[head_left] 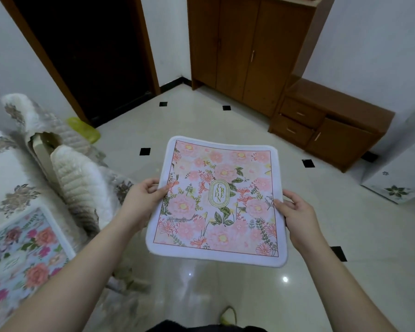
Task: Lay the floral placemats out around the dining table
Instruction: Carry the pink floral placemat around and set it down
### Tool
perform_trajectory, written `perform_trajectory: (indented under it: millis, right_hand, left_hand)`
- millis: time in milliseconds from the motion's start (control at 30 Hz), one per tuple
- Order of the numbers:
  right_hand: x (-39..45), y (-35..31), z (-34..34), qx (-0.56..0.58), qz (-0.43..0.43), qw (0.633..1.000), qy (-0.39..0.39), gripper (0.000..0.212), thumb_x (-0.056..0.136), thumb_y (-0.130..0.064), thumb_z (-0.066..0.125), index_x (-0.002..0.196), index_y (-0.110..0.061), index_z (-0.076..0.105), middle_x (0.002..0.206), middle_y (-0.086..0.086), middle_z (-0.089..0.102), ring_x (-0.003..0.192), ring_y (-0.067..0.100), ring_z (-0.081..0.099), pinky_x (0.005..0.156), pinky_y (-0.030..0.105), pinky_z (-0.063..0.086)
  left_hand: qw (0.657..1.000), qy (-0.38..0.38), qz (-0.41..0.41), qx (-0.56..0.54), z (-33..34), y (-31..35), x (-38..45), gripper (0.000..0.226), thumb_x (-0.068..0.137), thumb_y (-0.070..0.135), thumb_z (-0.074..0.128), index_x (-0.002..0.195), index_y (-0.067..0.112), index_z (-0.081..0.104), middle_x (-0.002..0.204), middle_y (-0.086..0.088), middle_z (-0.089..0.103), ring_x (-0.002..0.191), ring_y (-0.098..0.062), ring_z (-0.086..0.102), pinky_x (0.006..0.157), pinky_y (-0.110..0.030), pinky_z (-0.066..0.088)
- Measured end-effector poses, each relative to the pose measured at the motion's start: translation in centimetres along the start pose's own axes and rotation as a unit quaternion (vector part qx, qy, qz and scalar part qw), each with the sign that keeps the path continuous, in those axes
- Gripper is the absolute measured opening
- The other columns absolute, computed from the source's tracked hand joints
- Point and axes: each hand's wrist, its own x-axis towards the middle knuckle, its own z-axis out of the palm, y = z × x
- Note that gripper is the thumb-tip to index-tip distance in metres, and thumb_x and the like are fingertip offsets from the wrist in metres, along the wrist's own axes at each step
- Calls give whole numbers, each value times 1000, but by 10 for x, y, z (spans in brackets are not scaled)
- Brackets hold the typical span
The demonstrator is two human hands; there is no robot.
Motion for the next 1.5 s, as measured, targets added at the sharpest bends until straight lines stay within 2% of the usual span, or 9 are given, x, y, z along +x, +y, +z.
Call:
perform_trajectory:
  millis: [200,300,533,667,800,967,1067,1300,1500]
  right_hand:
    - [62,-20,19,8,1,999,-48,32,93,-3,60,123,-13,60,97,12,75,81,29,73,73,41,59]
    - [91,-26,38,8,8,998,-60,33,93,-1,60,124,-11,59,100,15,74,80,28,73,75,45,59]
    - [152,-45,97,-14,10,996,-84,31,94,-1,59,122,-13,59,97,14,74,74,25,73,62,36,61]
    - [187,-62,136,-32,2,995,-95,32,94,-3,60,125,-12,60,98,15,75,85,34,73,73,44,60]
    - [213,-77,173,-31,-7,994,-109,26,94,-4,59,114,-19,64,95,13,75,83,34,73,76,48,59]
    - [243,-88,207,-28,-3,992,-125,25,95,-4,58,116,-18,62,97,12,75,82,31,73,74,46,59]
    - [267,-95,225,-39,-6,989,-144,24,95,-4,59,108,-23,65,96,10,76,83,31,74,75,46,58]
    - [344,-113,266,-48,-9,980,-195,25,94,-5,60,106,-27,65,96,9,76,85,31,73,76,45,59]
    - [418,-142,305,-48,3,969,-243,25,94,-6,60,113,-21,64,96,6,76,85,30,74,75,46,59]
  left_hand:
    - [998,48,-5,-33,3,12,33,13,91,9,66,105,7,66,91,-13,76,72,-26,74,57,-35,60]
    - [997,66,-7,-38,-5,13,55,14,92,9,65,106,8,65,95,-14,76,75,-27,74,63,-38,61]
    - [993,101,-4,-60,-26,25,113,10,91,9,66,101,7,66,90,-14,74,69,-25,73,56,-34,60]
    - [992,115,5,-50,-47,38,151,13,91,10,67,104,7,67,96,-18,73,78,-31,72,72,-44,60]
    - [991,122,8,-59,-67,53,184,13,92,6,64,105,7,66,94,-14,73,68,-22,72,61,-34,61]
    - [988,141,4,-66,-86,65,215,11,91,7,66,100,13,69,97,-15,73,72,-24,72,64,-35,60]
    - [985,155,-1,-69,-92,70,234,12,90,7,66,101,13,69,100,-17,73,75,-27,72,69,-39,60]
    - [977,202,-14,-71,-89,94,290,13,93,6,63,105,8,67,97,-15,73,64,-20,72,56,-31,60]
    - [967,241,-23,-85,-86,131,337,16,94,8,63,109,6,66,98,-18,73,67,-25,73,57,-36,61]
